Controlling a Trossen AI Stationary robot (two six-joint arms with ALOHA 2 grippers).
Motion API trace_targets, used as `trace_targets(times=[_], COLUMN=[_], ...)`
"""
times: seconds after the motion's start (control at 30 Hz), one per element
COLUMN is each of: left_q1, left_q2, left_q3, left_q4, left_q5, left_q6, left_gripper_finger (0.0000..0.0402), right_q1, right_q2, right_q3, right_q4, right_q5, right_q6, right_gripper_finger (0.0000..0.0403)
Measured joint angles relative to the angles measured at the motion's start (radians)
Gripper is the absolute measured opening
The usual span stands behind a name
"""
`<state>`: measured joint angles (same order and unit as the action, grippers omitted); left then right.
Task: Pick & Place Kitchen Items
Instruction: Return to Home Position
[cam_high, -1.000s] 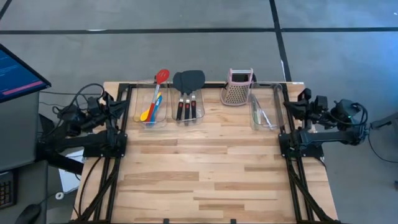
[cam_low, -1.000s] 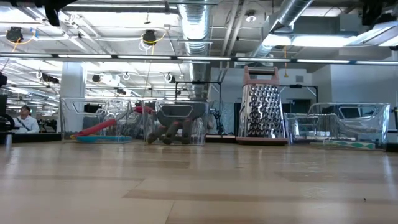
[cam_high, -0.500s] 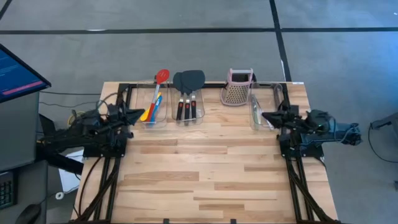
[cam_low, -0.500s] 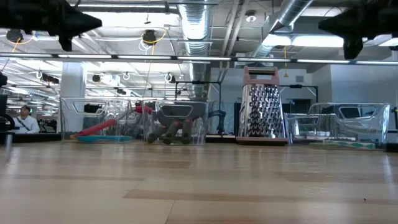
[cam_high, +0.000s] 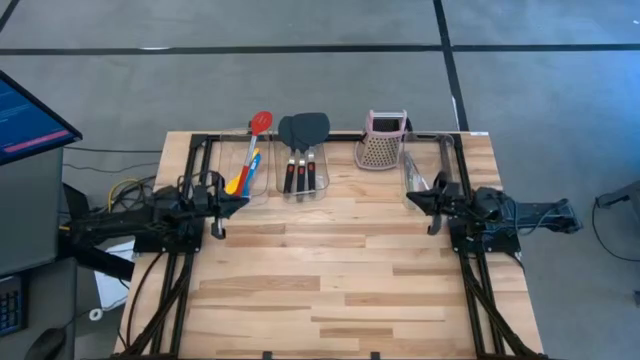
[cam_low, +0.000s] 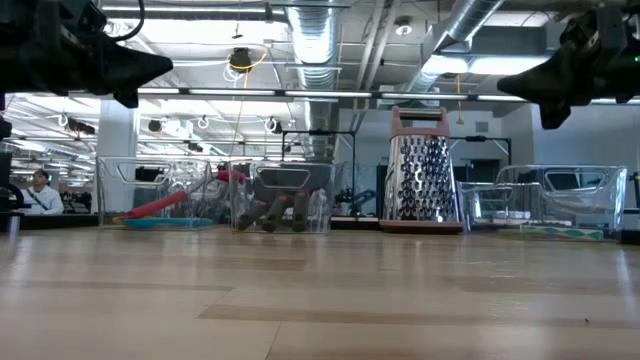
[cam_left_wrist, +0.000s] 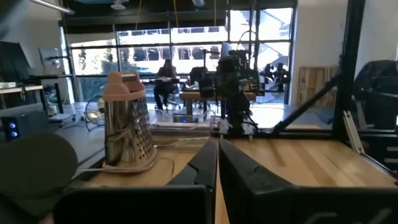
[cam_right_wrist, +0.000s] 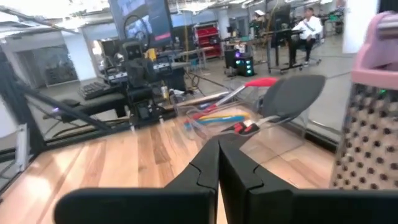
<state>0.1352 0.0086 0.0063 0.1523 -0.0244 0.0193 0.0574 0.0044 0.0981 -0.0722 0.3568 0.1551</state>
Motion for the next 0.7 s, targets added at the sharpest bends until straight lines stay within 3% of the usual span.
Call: trace_targets(times=[0.37,0.7], left_q1=[0.0,0.0], left_q2=[0.0,0.007], left_q3=[0.0,0.0], left_q4=[-0.013,-0.023], left_q5=[0.017,-0.02], left_q6=[0.0,0.002], left_gripper_finger=[0.0001,0.0003], right_q1=[0.002,0.002], right_q2=[0.007,0.008], right_q3=[-0.057,-0.058], right_q4=[0.034,0.033], right_q5=[-0.071,-0.071], right_q6=[-0.045,-0.061], right_gripper_finger=[0.0,0.0])
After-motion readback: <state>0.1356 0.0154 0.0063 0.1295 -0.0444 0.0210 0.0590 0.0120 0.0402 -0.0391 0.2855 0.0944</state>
